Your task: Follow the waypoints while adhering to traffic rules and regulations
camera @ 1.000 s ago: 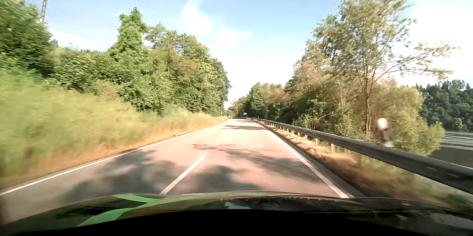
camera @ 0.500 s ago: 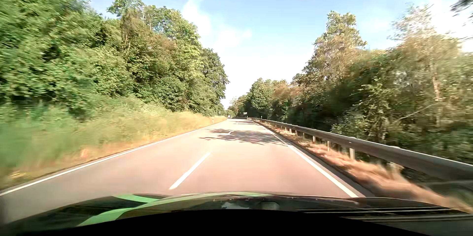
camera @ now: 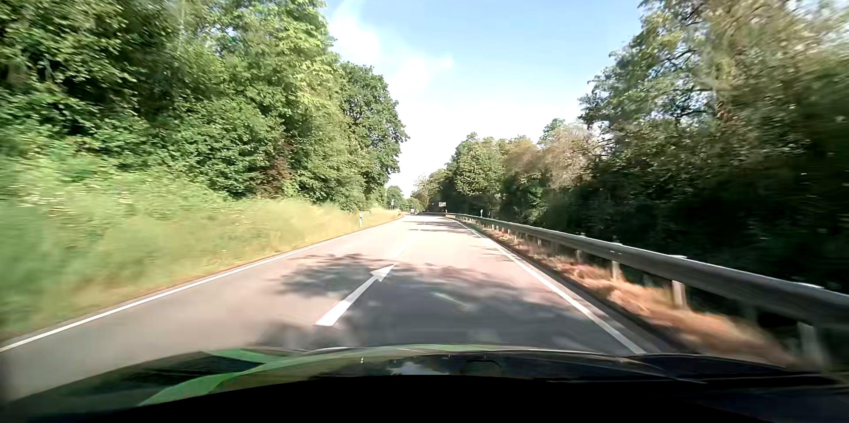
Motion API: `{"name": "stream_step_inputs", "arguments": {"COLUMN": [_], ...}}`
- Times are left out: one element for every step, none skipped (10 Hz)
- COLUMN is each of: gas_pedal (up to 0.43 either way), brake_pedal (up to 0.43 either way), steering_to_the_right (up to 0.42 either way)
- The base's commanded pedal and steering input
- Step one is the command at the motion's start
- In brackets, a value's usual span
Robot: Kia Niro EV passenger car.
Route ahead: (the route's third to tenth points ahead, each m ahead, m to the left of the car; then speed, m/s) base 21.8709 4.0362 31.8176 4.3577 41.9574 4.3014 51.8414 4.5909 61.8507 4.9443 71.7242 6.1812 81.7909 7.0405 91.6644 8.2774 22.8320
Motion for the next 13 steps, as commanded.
{"name": "stream_step_inputs", "arguments": {"gas_pedal": [0.28, 0.28, 0.28, 0.28, 0.28, 0.28, 0.248, 0.228, 0.22, 0.22, 0.22, 0.228, 0.24], "brake_pedal": [0.0, 0.0, 0.0, 0.0, 0.0, 0.0, 0.0, 0.0, 0.0, 0.0, 0.0, 0.0, 0.0], "steering_to_the_right": [-0.004, -0.004, -0.004, -0.004, -0.005, -0.006, -0.008, -0.008, -0.008, -0.008, -0.008, -0.008, -0.008]}}
